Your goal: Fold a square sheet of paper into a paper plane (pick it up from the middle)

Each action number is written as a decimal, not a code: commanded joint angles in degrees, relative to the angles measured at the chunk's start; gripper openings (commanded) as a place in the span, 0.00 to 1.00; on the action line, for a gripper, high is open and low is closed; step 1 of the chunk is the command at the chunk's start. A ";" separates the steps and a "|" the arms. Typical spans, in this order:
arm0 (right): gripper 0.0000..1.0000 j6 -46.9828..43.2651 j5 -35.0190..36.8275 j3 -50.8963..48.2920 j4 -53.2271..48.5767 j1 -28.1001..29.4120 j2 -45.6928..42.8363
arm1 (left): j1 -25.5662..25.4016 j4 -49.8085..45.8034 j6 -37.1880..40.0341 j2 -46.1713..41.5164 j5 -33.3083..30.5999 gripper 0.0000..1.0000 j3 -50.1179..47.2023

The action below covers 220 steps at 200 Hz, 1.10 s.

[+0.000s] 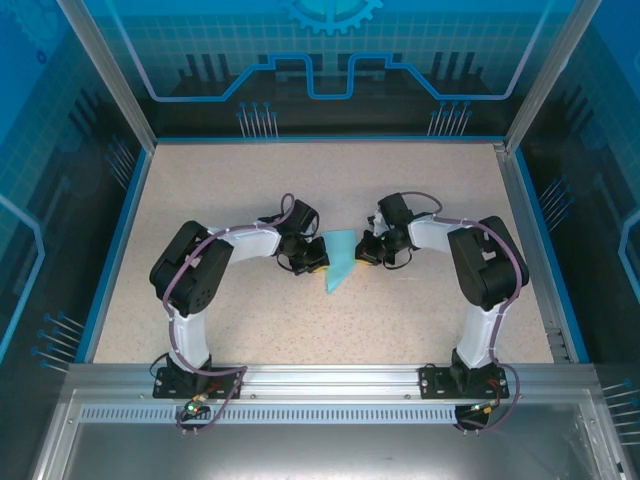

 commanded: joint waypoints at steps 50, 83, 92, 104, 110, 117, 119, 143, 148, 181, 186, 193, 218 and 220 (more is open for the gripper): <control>0.05 4.83 12.02 -5.65 2.36 -0.31 -14.08 | -0.54 -7.80 1.03 3.45 -3.89 0.00 -1.43; 0.05 5.39 2.98 -6.91 4.01 4.77 -14.36 | -0.66 -8.01 1.04 3.71 -3.93 0.00 -1.02; 0.05 6.48 0.59 -7.91 5.45 6.44 -14.18 | -0.68 -7.95 1.08 3.72 -4.02 0.00 -1.04; 0.05 8.00 -2.13 -8.87 7.56 8.39 -13.90 | -0.70 -7.86 1.00 3.71 -4.09 0.00 -1.06; 0.05 8.61 -3.15 -8.94 8.44 9.29 -13.75 | -0.70 -7.93 0.99 3.72 -4.17 0.00 -1.10; 0.05 9.18 -3.91 -8.94 9.28 10.25 -13.68 | -0.70 -7.85 0.89 3.72 -4.20 0.00 -1.15; 0.05 9.24 -3.98 -8.95 9.47 10.50 -13.64 | -0.70 -7.83 0.83 3.72 -4.20 0.00 -1.19; 0.05 10.10 -4.51 -10.97 11.16 12.49 -12.71 | -0.79 -7.66 0.77 3.67 -4.28 0.00 -1.23; 0.05 10.18 -4.73 -11.04 11.45 12.67 -12.16 | -0.79 -7.66 0.72 3.71 -4.26 0.00 -1.23; 0.05 11.02 -6.77 -11.75 13.59 13.29 -8.49 | -0.88 -7.73 0.64 3.71 -4.32 0.00 -1.28; 0.05 10.90 -6.96 -11.80 13.72 13.39 -8.04 | -0.88 -7.72 0.59 3.71 -4.36 0.00 -1.24; 0.05 10.81 -7.24 -11.71 13.94 13.48 -7.39 | -0.89 -7.67 0.56 3.69 -4.38 0.00 -1.22; 0.05 9.91 -7.17 -11.91 12.93 13.51 -5.71 | -0.95 -7.68 0.44 3.61 -4.32 0.00 -1.33; 0.05 9.82 -6.93 -11.95 12.74 13.53 -5.63 | -0.96 -7.74 0.41 3.62 -4.32 0.00 -1.37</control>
